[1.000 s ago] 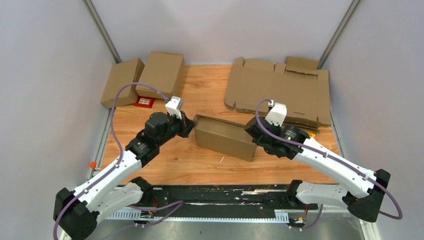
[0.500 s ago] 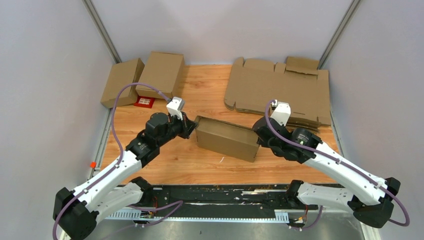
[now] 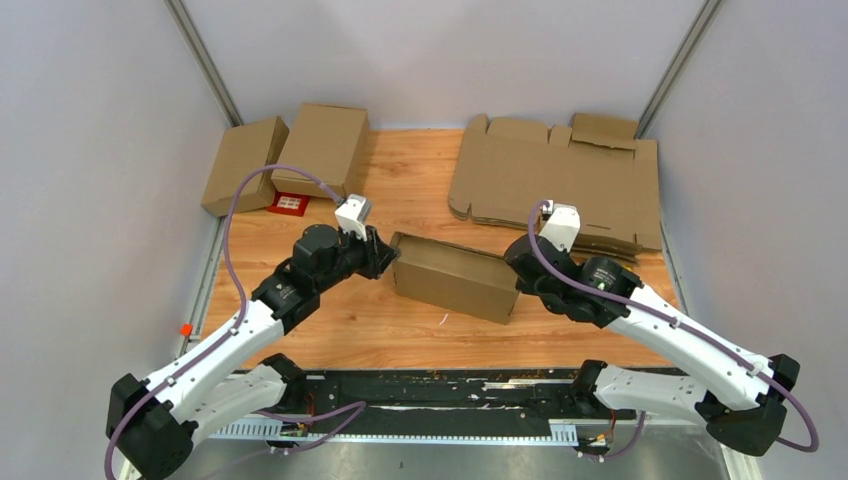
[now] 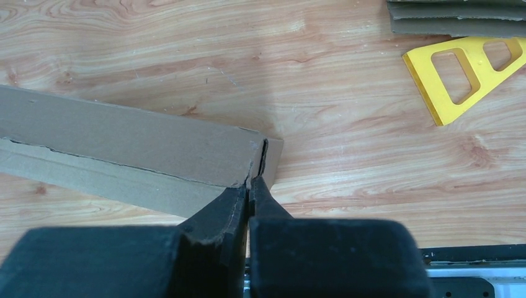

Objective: Fold the paper box

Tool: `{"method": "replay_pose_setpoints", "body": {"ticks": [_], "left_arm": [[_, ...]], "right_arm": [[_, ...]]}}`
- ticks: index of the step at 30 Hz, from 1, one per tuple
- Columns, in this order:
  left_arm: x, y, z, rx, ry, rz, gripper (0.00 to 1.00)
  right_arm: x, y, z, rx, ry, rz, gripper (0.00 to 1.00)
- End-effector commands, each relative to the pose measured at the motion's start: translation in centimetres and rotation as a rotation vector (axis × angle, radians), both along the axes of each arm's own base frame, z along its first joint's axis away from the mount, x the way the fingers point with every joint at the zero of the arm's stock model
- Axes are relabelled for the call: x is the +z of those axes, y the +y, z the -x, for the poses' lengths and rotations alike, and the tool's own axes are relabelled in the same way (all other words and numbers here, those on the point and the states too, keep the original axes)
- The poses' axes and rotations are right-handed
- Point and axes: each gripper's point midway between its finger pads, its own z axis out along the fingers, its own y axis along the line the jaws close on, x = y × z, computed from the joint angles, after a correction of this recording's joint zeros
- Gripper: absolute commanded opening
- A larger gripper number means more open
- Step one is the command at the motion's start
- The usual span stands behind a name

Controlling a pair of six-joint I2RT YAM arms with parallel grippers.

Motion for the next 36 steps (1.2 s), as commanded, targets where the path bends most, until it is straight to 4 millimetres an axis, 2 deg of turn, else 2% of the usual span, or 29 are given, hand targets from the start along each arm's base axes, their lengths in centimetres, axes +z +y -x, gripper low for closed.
{"method": "replay_pose_setpoints", "body": {"ticks": [1,3,6,8,18,23,32,33,34,36], "left_arm": [[0.1,0.1,0.5,-0.012,0.041,-0.035,0.33],[0.7,0.3,0.4,-0.004,0.025,-0.040,0.41],[1.6,0.5,0.2,0.007,0.002,-0.046,0.44],[2.3,0.5,0.0,0.007,-0.006,-0.053,0.44],[2.5,0.0,-0.9,-0.002,0.000,-0.090,0.44],[2.8,-0.1,-1.1,-0.002,-0.005,-0.097,0.38],[4.3,-0.1,-1.4,0.001,-0.032,-0.084,0.37],[4.5,-0.1,-1.4,0.004,-0.038,-0.084,0.36],[4.6,0.1,-1.4,0.010,-0.041,-0.086,0.31],[4.7,0.3,-1.5,0.019,-0.043,-0.097,0.11]], "right_arm": [[-1.0,-0.2,0.4,0.037,0.012,0.028,0.00],[-1.1,-0.2,0.4,0.042,0.012,0.026,0.00],[-1.2,-0.2,0.5,0.046,0.012,0.022,0.00],[-1.2,-0.1,0.5,0.051,0.014,0.021,0.00],[-1.4,0.4,0.5,0.068,0.026,0.024,0.00],[-1.3,0.8,0.4,0.079,0.030,0.020,0.00],[-1.4,0.9,0.4,0.082,0.035,0.022,0.00],[-1.4,0.9,0.4,0.081,0.035,0.022,0.00],[-1.4,0.9,0.4,0.081,0.035,0.021,0.00],[-1.5,0.9,0.4,0.081,0.036,0.022,0.00]]}}
